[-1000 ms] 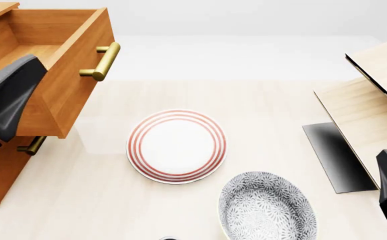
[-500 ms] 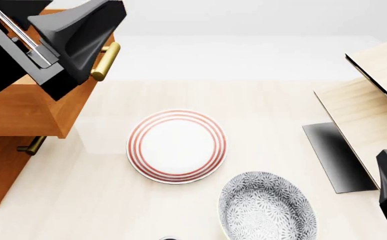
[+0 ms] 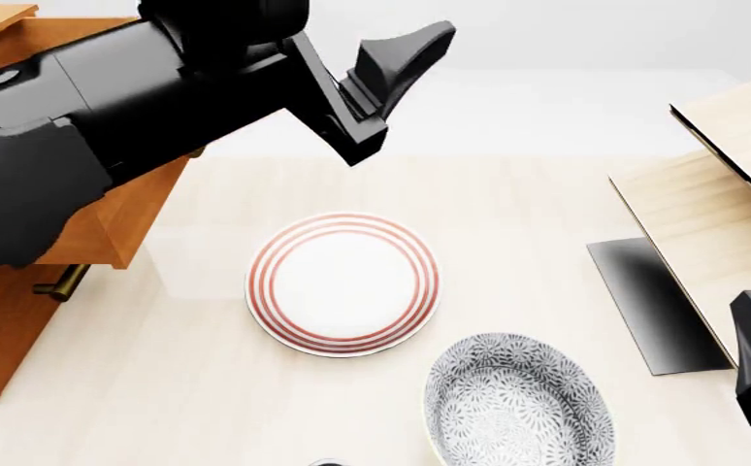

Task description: Close the top drawer of the cabinet.

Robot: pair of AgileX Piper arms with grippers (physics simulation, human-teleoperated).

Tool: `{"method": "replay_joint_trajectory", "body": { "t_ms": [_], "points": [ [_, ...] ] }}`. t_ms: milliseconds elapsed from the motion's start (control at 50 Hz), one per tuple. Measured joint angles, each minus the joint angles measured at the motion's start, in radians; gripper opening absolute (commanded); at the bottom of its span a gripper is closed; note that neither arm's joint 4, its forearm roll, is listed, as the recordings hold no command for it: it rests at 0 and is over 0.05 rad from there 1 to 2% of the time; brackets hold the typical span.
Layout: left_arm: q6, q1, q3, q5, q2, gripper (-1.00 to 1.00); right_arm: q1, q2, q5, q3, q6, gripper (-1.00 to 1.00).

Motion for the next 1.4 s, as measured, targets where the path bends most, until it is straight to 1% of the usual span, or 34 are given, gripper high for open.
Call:
{"method": "replay_joint_trajectory", "body": {
  "t_ms": [180, 360, 500, 680, 1000, 1400],
  "points": [
    [0.083, -0.008, -0.024, 0.021, 0.072, 1.0, 0.0, 0.0, 0.0, 0.0, 0.0, 1.0],
    [0.15, 0.017, -0.042, 0.045, 0.12, 1.0, 0.0, 0.0, 0.0, 0.0, 0.0, 1.0],
    [0.188, 0.061, -0.053, 0.061, 0.15, 1.0, 0.0, 0.0, 0.0, 0.0, 0.0, 1.0],
    [0.231, 0.126, -0.043, 0.068, 0.187, 1.0, 0.0, 0.0, 0.0, 0.0, 0.0, 1.0],
    [0.306, 0.209, 0.004, 0.078, 0.249, 1.0, 0.0, 0.0, 0.0, 0.0, 0.0, 1.0],
    [0.354, 0.375, 0.009, 0.057, 0.301, 1.0, 0.0, 0.0, 0.0, 0.0, 0.0, 1.0]
  ]
}}
